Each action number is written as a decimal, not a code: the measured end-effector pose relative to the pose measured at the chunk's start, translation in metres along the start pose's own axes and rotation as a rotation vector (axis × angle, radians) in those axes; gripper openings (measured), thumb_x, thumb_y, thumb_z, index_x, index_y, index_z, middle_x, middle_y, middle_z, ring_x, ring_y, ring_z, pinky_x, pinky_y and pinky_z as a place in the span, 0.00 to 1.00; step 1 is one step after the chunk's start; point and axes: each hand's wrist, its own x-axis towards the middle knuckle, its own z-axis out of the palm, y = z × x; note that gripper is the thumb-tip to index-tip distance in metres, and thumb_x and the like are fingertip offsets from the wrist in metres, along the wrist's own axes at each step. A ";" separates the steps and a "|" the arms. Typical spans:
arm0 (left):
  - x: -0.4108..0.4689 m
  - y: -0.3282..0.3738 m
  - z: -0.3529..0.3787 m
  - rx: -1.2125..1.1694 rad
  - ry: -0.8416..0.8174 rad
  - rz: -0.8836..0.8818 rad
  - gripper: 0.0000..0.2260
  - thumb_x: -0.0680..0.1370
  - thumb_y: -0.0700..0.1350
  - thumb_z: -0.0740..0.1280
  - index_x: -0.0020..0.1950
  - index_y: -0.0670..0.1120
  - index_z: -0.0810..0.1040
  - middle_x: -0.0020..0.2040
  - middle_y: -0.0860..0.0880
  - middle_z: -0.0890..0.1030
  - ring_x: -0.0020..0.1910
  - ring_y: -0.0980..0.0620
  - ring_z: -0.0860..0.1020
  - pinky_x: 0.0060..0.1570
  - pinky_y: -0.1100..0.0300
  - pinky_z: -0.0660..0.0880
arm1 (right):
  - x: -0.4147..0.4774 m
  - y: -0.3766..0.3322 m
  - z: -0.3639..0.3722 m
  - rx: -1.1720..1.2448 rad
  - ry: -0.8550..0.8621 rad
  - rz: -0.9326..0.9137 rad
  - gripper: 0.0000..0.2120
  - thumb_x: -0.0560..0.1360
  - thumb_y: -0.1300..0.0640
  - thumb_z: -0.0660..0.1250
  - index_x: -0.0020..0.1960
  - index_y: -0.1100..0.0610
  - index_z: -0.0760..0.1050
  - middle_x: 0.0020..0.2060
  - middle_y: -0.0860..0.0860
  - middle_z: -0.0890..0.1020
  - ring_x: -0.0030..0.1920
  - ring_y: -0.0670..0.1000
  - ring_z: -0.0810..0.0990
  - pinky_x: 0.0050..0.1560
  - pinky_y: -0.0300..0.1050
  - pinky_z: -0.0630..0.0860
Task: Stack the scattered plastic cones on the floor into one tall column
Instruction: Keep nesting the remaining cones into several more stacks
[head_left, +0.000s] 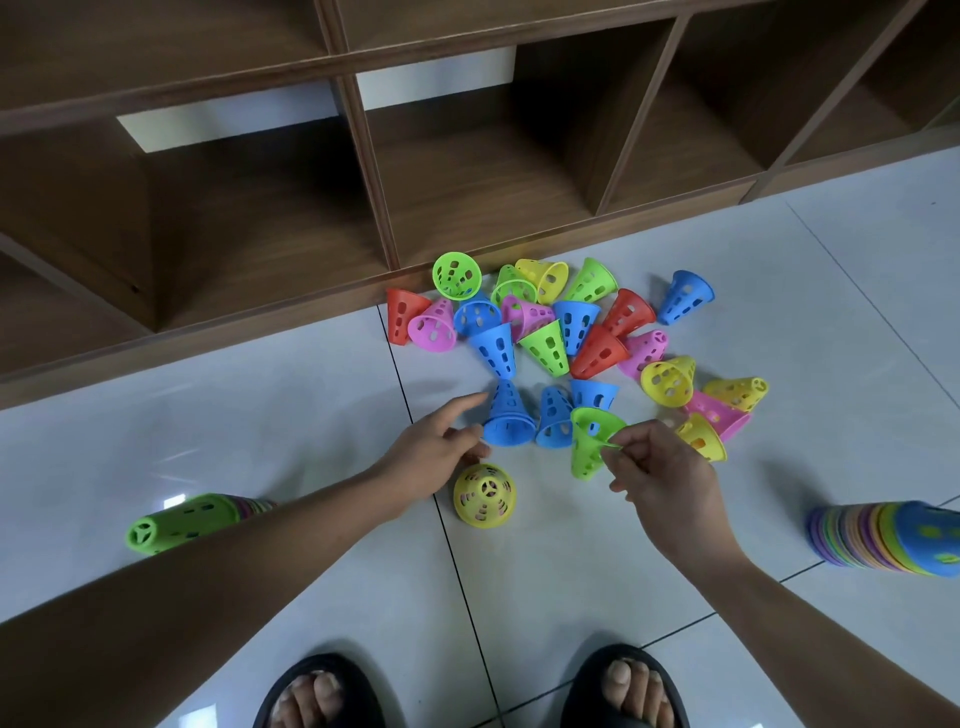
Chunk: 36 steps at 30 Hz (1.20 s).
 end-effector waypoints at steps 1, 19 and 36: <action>0.002 0.003 0.002 -0.038 -0.023 -0.002 0.19 0.86 0.50 0.64 0.75 0.66 0.73 0.51 0.52 0.89 0.54 0.54 0.87 0.64 0.51 0.80 | 0.000 -0.001 0.001 0.002 -0.003 0.000 0.07 0.78 0.61 0.74 0.48 0.50 0.80 0.36 0.48 0.85 0.36 0.49 0.86 0.44 0.56 0.82; -0.005 0.000 -0.022 -0.181 0.197 0.048 0.07 0.81 0.38 0.72 0.54 0.49 0.87 0.50 0.50 0.88 0.46 0.51 0.86 0.47 0.65 0.78 | -0.018 -0.023 0.006 0.266 -0.169 -0.022 0.06 0.81 0.60 0.72 0.46 0.53 0.82 0.31 0.57 0.80 0.32 0.54 0.78 0.38 0.52 0.76; -0.042 0.012 -0.041 -0.751 0.048 0.086 0.13 0.83 0.32 0.63 0.62 0.36 0.85 0.58 0.38 0.86 0.55 0.39 0.78 0.52 0.49 0.74 | -0.025 -0.017 0.059 0.290 -0.490 0.317 0.08 0.83 0.59 0.66 0.49 0.62 0.80 0.39 0.55 0.85 0.38 0.52 0.80 0.39 0.47 0.73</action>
